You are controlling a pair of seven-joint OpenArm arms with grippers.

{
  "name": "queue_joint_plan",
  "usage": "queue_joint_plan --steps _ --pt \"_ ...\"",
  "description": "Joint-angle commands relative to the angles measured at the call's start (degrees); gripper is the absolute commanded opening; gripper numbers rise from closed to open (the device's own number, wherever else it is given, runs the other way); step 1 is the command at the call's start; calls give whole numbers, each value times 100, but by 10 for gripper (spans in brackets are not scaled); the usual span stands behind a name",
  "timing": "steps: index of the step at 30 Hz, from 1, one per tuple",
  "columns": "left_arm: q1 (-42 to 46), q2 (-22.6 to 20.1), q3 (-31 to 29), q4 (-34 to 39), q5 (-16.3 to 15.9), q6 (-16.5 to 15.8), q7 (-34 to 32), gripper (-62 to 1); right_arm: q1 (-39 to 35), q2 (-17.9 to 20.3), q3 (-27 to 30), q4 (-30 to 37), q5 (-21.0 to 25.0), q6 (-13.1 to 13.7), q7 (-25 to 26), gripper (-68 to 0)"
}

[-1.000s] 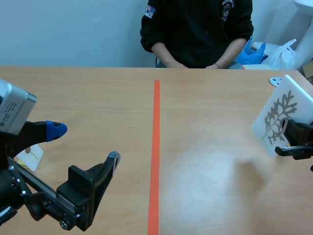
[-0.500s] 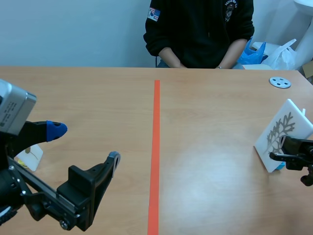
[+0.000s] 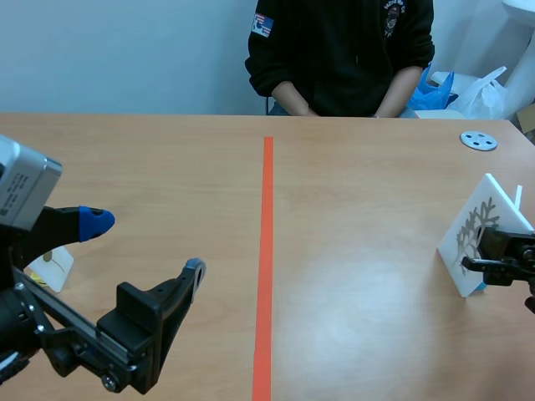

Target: Sort the leaf by its shape. The table is split by an orange tape line. A compound leaf with several leaflets goes to the left side, a simple leaf with one blade goes to the right side. Return to the home posture when a red brick is placed on the table.

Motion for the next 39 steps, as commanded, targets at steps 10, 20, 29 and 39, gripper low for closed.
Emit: queue_joint_plan --steps 10,20,29,39 --pt "28 26 -20 39 -35 -15 -103 14 -46 94 417 944 63 17 -308 -281" --pt "28 26 -20 39 -35 -15 -103 14 -719 96 809 2820 72 42 -1329 -29" --pt "28 26 -20 39 -35 -15 -103 14 -1718 92 793 4592 157 197 -1794 -29" --pt "28 26 -20 39 -35 -15 -103 14 -2396 90 22 5136 234 437 -2006 -29"
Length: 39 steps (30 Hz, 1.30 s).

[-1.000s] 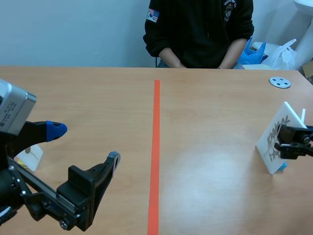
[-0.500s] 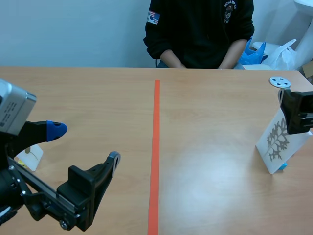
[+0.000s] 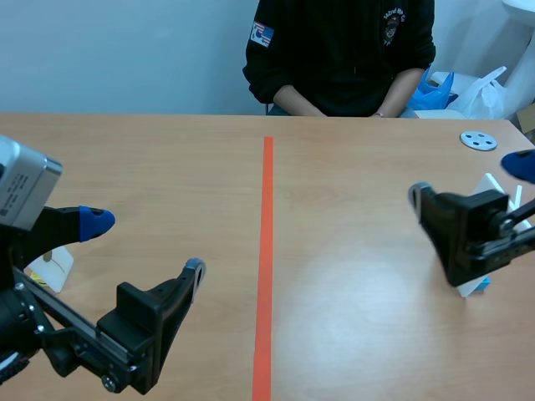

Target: Sort the leaf by its shape. The table is split by an orange tape line. A compound leaf with several leaflets goes to the left side, a simple leaf with one blade goes to the right side. Return to the home posture when a red brick is placed on the table.

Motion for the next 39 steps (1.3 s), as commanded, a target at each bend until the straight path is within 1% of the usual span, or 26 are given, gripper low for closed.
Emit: queue_joint_plan --steps 1,5,8,12,39 --pt "28 26 -20 39 -35 -15 -103 14 9 70 -144 9 22 35 48 -29" --pt "28 26 -20 39 -35 -15 -103 14 -11 -33 -551 9 -129 50 17 -29" --pt "28 26 -20 39 -37 -15 -103 14 -11 -37 -826 9 -149 50 2 -29" --pt "28 26 -20 39 -37 -15 -103 14 -24 -37 -1058 9 -249 44 -17 -29" --pt "28 26 -20 39 -37 -17 -101 14 -22 -37 -1088 -35 -256 20 52 -29"
